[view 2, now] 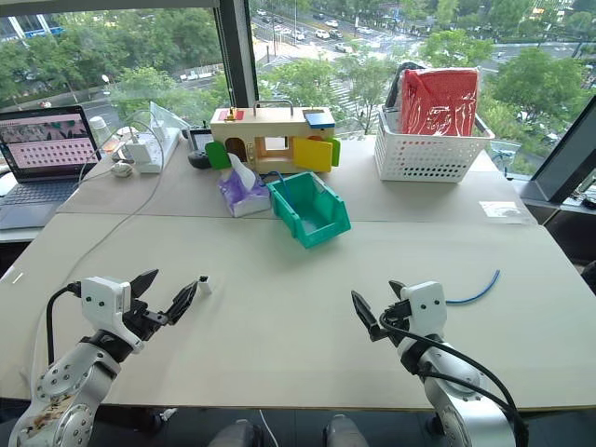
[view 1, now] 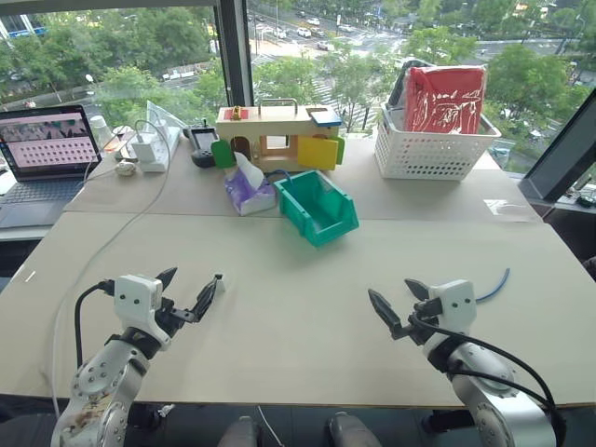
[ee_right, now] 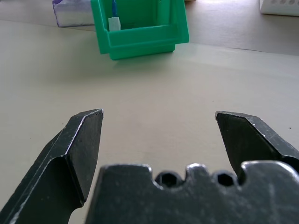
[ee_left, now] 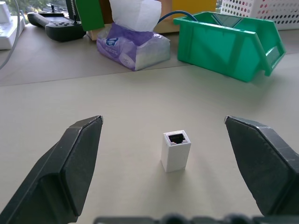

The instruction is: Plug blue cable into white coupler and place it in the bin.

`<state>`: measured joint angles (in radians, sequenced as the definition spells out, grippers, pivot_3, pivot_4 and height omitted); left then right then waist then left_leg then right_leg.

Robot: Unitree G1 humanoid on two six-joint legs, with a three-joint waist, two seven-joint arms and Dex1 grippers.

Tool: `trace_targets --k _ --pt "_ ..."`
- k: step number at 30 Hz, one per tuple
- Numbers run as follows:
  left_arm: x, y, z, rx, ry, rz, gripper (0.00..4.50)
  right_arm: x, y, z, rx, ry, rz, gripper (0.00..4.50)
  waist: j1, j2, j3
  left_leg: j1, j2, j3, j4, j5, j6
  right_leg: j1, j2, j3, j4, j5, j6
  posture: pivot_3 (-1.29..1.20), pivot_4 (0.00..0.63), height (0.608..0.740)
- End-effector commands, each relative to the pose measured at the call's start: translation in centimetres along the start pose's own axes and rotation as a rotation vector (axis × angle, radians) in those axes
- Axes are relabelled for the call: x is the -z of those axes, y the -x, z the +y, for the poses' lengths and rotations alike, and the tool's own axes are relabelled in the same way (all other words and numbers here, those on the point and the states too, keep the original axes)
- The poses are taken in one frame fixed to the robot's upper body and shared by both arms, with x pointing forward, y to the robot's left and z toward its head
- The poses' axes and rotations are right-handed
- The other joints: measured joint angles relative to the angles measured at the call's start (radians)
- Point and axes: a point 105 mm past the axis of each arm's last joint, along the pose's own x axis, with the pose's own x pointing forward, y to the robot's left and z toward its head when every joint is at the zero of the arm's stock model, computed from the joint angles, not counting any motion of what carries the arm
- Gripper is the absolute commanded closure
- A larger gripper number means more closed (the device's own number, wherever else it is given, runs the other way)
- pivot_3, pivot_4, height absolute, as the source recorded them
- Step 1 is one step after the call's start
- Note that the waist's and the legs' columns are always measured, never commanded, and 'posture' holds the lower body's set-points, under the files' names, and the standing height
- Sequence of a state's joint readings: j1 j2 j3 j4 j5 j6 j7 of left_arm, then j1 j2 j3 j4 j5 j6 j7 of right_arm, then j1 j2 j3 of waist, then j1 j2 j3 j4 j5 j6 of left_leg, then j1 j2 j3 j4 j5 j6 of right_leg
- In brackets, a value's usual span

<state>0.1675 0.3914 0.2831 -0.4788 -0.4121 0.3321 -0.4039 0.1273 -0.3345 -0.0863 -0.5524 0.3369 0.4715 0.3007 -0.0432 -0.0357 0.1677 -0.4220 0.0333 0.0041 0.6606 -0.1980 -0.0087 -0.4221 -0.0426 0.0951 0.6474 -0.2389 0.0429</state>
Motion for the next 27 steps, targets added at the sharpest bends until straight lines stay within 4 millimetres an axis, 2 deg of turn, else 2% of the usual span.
trace_targets --k 1,4,8,13,15,18,20,21,24,27 --pt "-1.3 -0.5 0.3 0.04 0.045 -0.05 0.0 -1.8 0.0 -0.9 0.021 0.044 -0.07 0.06 0.0 0.0 0.0 0.0 0.0 0.0 0.0 0.0 0.0 0.0 0.0 0.0 0.0 0.0 0.0 0.0 0.15 0.715" --pt "-2.5 -0.6 -0.1 0.119 0.093 -0.089 0.0 -3.1 -0.2 -1.6 0.006 0.09 -0.097 0.06 0.0 0.0 0.0 0.0 0.0 0.0 0.0 0.0 0.0 0.0 0.0 0.0 0.0 0.0 0.0 0.0 0.15 0.715" --pt "-2.5 -0.3 -0.2 0.136 0.091 -0.079 0.0 -4.0 -0.7 -1.8 -0.033 0.107 -0.109 0.06 -0.002 0.0 0.0 0.0 0.0 0.0 0.0 0.0 0.0 0.0 0.0 0.0 0.0 0.0 0.0 0.0 0.15 0.715" --pt "-3.9 -0.6 -0.3 0.2 0.039 -0.102 0.0 -4.1 -1.1 -3.1 -0.053 0.169 -0.075 0.06 0.001 0.0 0.0 0.0 0.0 0.0 0.0 0.0 0.0 0.0 0.001 0.0 0.0 0.0 0.0 0.0 0.15 0.715" --pt "-5.1 -1.2 -1.1 0.323 0.005 -0.104 0.0 -4.1 -1.3 -4.9 -0.061 0.224 -0.015 0.06 0.007 0.0 0.0 0.0 -0.001 0.0 0.0 0.0 0.0 0.001 0.0 0.0 0.0 0.0 0.0 0.0 0.15 0.715" --pt "-9.2 -1.8 -2.5 0.656 0.082 -0.123 0.0 -4.8 -0.9 -9.7 -0.007 0.312 0.108 0.06 0.01 0.0 0.001 0.0 -0.001 0.0 0.002 0.001 0.0 0.001 -0.001 0.0 0.0 0.0 0.0 0.0 0.15 0.715" --pt "-10.8 -2.8 -2.7 0.729 0.044 -0.105 0.0 -4.7 -0.4 -11.7 0.002 0.325 0.182 0.06 0.009 0.001 0.001 -0.002 -0.001 0.001 0.003 0.002 0.001 0.0 0.0 0.0 -0.001 -0.002 -0.003 0.0 0.15 0.715" --pt "-11.5 -3.2 -2.9 0.753 0.033 -0.106 0.0 -4.6 -0.1 -12.1 -0.006 0.335 0.207 0.06 0.007 0.001 0.001 0.0 -0.001 0.001 0.002 0.001 0.001 0.002 0.0 0.0 -0.001 -0.001 0.001 0.0 0.15 0.715" --pt "-13.3 -4.4 -3.9 0.83 -0.02 -0.107 0.0 -4.0 0.6 -12.8 -0.054 0.29 0.276 0.06 0.001 0.0 0.002 -0.001 -0.001 0.001 -0.001 0.001 0.002 0.0 0.0 0.0 -0.001 -0.002 0.001 0.0 0.15 0.715" --pt "-13.5 -5.0 -4.9 0.88 -0.068 -0.072 0.0 -2.8 1.1 -12.0 -0.164 0.251 0.35 0.06 -0.005 0.001 0.002 -0.002 -0.001 0.0 -0.001 0.0 0.003 0.0 0.0 0.0 -0.001 -0.002 0.001 0.0 0.15 0.715"
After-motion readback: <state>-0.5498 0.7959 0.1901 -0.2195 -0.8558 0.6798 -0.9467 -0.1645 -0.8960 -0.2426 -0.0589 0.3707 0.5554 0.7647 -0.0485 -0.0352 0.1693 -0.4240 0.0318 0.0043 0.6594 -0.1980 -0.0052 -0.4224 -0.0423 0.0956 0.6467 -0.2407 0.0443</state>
